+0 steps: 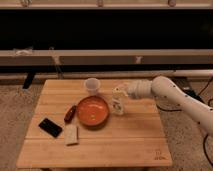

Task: Stand the bottle upright

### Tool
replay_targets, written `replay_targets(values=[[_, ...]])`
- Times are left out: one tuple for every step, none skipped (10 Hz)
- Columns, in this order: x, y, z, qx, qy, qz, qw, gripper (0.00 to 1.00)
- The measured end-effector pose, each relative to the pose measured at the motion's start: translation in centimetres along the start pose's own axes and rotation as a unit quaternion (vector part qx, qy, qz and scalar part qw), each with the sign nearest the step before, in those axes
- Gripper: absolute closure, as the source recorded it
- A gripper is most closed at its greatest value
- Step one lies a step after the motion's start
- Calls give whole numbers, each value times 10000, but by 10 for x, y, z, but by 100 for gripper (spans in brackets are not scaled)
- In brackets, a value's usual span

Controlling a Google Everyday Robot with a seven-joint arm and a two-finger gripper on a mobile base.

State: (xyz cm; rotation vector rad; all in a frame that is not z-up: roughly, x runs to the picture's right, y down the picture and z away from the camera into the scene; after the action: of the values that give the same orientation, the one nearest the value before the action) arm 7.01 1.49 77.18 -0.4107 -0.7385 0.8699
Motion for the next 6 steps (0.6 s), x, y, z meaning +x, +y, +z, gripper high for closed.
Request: replay_targets(values=[[3, 1, -1, -14, 0, 9, 10000, 28], [6, 2, -4, -10, 2, 27, 10000, 22], [11, 3, -6, -2, 27, 26, 10000, 20], [14, 5, -9, -7, 23, 57, 10000, 20], [18, 7, -12, -13, 20, 88, 10000, 20], [20, 9, -16, 2, 8, 118, 9999, 20]])
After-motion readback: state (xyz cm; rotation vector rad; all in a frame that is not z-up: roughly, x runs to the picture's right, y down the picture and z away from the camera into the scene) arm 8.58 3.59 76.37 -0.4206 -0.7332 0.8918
